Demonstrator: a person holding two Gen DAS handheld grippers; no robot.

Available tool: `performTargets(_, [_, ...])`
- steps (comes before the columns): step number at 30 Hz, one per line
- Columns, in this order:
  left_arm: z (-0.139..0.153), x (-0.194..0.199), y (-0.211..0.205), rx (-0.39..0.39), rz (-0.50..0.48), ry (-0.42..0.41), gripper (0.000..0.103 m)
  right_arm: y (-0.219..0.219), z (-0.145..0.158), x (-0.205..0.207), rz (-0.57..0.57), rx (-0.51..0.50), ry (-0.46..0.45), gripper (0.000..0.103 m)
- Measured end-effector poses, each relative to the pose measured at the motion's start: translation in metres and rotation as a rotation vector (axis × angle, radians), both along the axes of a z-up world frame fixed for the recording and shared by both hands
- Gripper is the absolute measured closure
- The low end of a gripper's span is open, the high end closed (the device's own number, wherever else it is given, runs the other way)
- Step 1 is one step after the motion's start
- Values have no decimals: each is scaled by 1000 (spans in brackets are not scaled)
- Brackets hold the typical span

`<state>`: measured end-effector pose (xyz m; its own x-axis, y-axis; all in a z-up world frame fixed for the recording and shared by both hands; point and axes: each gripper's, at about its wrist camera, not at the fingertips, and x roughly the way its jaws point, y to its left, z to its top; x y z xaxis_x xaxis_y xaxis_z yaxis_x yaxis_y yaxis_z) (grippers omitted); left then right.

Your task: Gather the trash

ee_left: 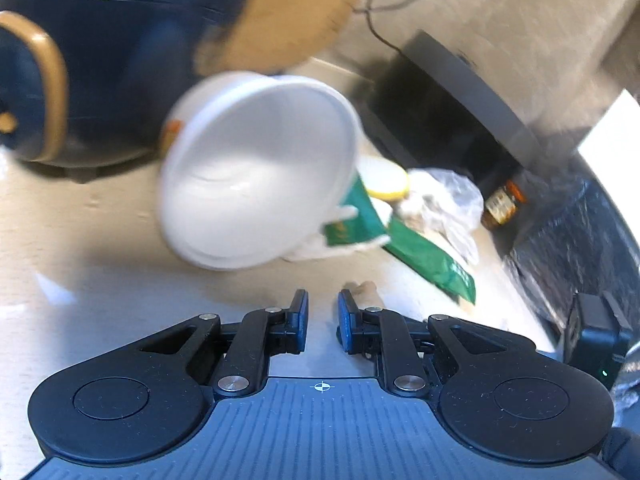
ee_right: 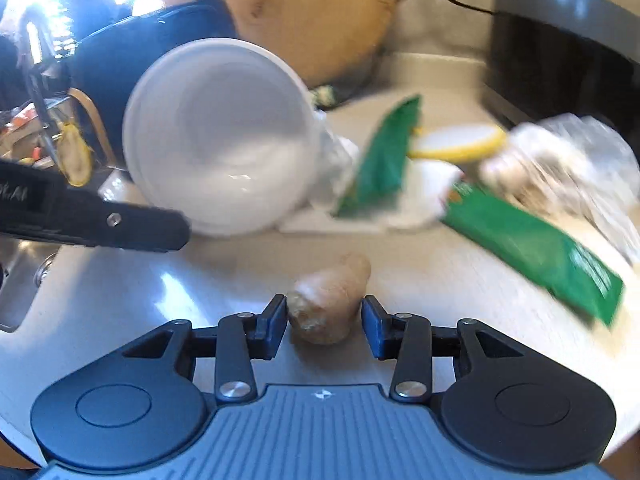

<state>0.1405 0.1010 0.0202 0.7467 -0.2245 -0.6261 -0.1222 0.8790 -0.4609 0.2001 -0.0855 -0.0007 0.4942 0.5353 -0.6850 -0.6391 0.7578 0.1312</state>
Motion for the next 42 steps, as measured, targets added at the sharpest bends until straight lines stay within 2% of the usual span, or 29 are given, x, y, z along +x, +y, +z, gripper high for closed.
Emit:
performTargets(1, [-1, 3, -6, 18, -6, 6, 84, -7, 3, -3, -10, 7, -9, 36])
performTargets(3, [-1, 7, -19, 55, -11, 9, 84, -24, 10, -11, -31, 27, -52, 23])
performTargets(7, [5, 16, -48, 127, -45, -26, 84, -59, 17, -24, -99, 1, -110, 21])
performTargets(10, [10, 25, -76, 163, -117, -50, 83, -90, 11, -26, -183, -9, -103, 21])
performTargets(16, [3, 47, -139, 299, -214, -68, 82, -139, 2, -29, -328, -5, -83, 21])
performTargets(17, [0, 51, -148, 332, -213, -74, 78, -145, 1, -29, -343, -5, -79, 21])
performTargets(21, [-12, 57, -175, 551, -206, -65, 79, -160, -6, -28, -381, -20, -81, 21])
performTargets(24, [-19, 50, -177, 633, -199, -35, 78, -167, -9, -25, -395, -20, -77, 20])
performTargets(27, [-22, 43, -172, 711, -165, -46, 78, -168, -13, -19, -403, -13, -60, 18])
performTargets(29, [-24, 46, -165, 708, -143, -30, 76, -167, -14, -17, -412, -6, -36, 17])
performTargets(33, [-29, 53, -148, 658, -103, 35, 57, -160, -18, -9, -395, -9, 10, 15])
performTargets(37, [-33, 60, -121, 509, -54, 66, 57, -147, -13, -8, -377, -36, -16, 15])
performTargets(39, [-35, 61, -112, 479, -41, 55, 56, -140, -4, -5, -350, -30, -41, 14])
performTargets(42, [-39, 60, -100, 410, -79, 35, 59, -125, 20, 11, -280, 20, -55, 14])
